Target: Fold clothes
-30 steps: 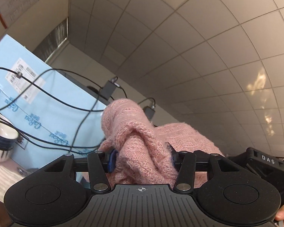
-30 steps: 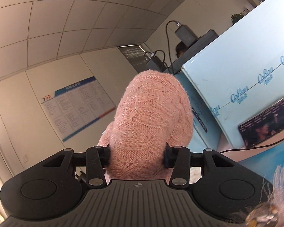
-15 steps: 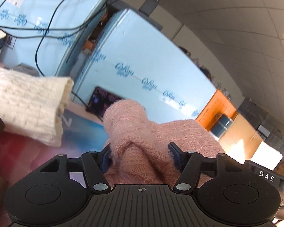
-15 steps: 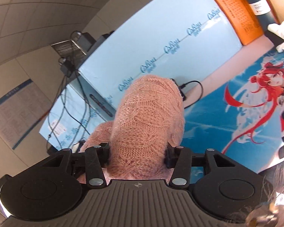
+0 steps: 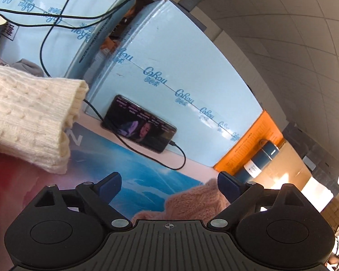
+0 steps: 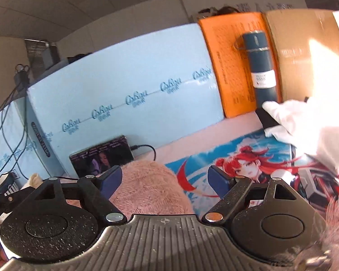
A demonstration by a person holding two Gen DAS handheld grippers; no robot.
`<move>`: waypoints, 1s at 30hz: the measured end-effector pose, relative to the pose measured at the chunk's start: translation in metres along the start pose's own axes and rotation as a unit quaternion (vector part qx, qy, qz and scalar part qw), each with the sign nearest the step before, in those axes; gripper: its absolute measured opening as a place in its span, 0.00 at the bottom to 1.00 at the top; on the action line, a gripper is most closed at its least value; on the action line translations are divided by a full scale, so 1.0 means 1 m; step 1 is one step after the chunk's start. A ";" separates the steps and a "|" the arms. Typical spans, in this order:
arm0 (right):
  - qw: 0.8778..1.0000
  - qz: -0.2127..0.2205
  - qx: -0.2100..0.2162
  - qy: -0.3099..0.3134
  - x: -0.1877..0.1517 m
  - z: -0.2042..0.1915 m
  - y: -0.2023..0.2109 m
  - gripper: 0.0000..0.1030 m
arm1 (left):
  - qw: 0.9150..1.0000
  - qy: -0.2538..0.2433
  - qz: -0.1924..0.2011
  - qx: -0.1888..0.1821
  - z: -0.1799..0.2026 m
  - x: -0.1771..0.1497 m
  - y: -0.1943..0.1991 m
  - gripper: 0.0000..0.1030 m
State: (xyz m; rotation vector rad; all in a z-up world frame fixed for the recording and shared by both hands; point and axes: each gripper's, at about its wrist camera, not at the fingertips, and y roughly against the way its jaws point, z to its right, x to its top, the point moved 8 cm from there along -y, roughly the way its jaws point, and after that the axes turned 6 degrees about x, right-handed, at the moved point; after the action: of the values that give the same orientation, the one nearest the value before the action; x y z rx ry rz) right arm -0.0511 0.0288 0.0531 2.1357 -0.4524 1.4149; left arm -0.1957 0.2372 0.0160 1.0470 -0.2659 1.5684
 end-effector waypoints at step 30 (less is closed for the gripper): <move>0.975 -0.085 0.201 0.029 -0.054 -0.049 -0.015 0.28 | 0.997 0.037 -0.057 -0.026 -0.012 -0.021 -0.020 0.99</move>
State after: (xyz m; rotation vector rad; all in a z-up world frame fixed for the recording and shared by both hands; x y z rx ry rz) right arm -0.1006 0.0697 0.0149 2.3685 0.0486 1.5655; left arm -0.1851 0.2370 -0.0142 0.9464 -0.1927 1.4870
